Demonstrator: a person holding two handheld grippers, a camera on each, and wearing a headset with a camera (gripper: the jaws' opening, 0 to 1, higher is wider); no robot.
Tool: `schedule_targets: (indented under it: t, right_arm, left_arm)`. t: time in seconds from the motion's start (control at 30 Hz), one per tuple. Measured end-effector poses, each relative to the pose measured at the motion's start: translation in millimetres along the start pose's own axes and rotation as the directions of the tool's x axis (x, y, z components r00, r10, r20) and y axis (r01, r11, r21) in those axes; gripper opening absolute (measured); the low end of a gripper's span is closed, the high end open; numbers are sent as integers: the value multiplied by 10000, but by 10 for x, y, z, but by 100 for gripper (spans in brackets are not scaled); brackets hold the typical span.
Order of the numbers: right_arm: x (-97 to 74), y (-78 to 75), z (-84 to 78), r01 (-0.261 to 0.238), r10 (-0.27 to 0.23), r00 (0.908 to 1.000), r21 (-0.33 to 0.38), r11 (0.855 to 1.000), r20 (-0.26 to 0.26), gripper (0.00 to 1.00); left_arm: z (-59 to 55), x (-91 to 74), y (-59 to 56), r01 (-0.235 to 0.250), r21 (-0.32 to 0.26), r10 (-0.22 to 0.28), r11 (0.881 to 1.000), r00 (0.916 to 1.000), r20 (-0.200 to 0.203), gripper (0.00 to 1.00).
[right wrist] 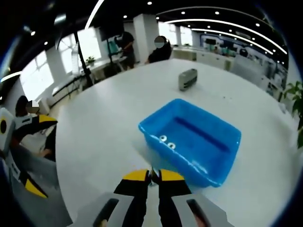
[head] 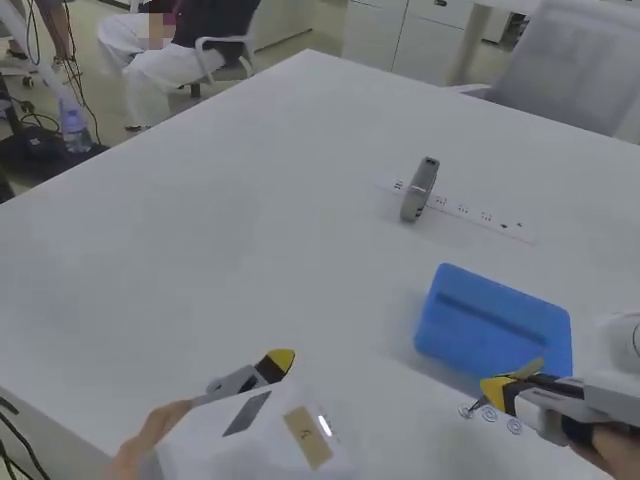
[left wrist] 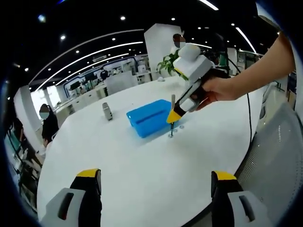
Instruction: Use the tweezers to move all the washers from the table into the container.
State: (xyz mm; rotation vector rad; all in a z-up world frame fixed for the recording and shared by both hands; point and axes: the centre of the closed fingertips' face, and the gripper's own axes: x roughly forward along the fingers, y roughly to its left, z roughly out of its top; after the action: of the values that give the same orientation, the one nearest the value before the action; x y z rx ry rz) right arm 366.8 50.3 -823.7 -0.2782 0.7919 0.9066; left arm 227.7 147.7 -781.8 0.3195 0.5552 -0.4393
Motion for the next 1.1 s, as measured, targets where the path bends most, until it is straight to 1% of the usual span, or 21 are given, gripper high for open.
schedule_targets:
  t: [0.03, 0.23, 0.63, 0.7, 0.77, 0.8, 0.83, 0.87, 0.93, 1.03, 1.1]
  right_arm:
    - [-6, -9, 8, 52, -52, 10000, -44, 10000, 79, 4]
    - [-10, -83, 36, 158, -158, 9999, 22, 9999, 39, 4]
    - [21, -72, 55, 247, -247, 9997, 76, 9997, 66, 4]
    - [21, -61, 55, 273, -273, 9996, -49, 9996, 23, 4]
    - [45, -44, 19, 306, -316, 9993, -493, 9983, -195, 4]
    - [54, -20, -7, 323, -339, 9992, -696, 9971, -219, 3]
    - [49, -7, -1, 349, -358, 9993, -795, 9962, -101, 3]
    - [17, 12, -3, 359, -369, 9993, -819, 9960, -105, 3]
    - [12, -4, 3, 415, -420, 9991, -811, 9958, -42, 3]
    - [7, -33, 7, 409, -411, 9992, -514, 9978, -22, 3]
    - [14, -56, 11, 394, -395, 9992, -447, 9982, -12, 3]
  left_arm:
    - [-2, 0, 1, -5, 7, 5, 10000, 10000, -18, 99]
    - [-2, 2, 10, -45, 15, 45, 10000, 10000, -17, 99]
    - [-21, 8, 13, -51, 62, 51, 10000, 9999, -131, 99]
    - [-22, 9, 14, -63, 106, 65, 9999, 9999, -137, 99]
    - [-24, 10, 11, -46, 90, 47, 9999, 9999, -148, 99]
    - [-25, 11, 13, -52, 100, 54, 9999, 9999, -152, 99]
    - [-26, 10, 12, -55, 109, 57, 9999, 9999, -158, 99]
    - [-29, 11, 13, -59, 113, 61, 9999, 9998, -174, 99]
    - [-33, 12, 13, -66, 120, 69, 9999, 9998, -193, 99]
    - [-38, 11, 12, -77, 154, 80, 9999, 9997, -221, 98]
    - [-47, 13, 9, -67, 185, 72, 9998, 9996, -278, 98]
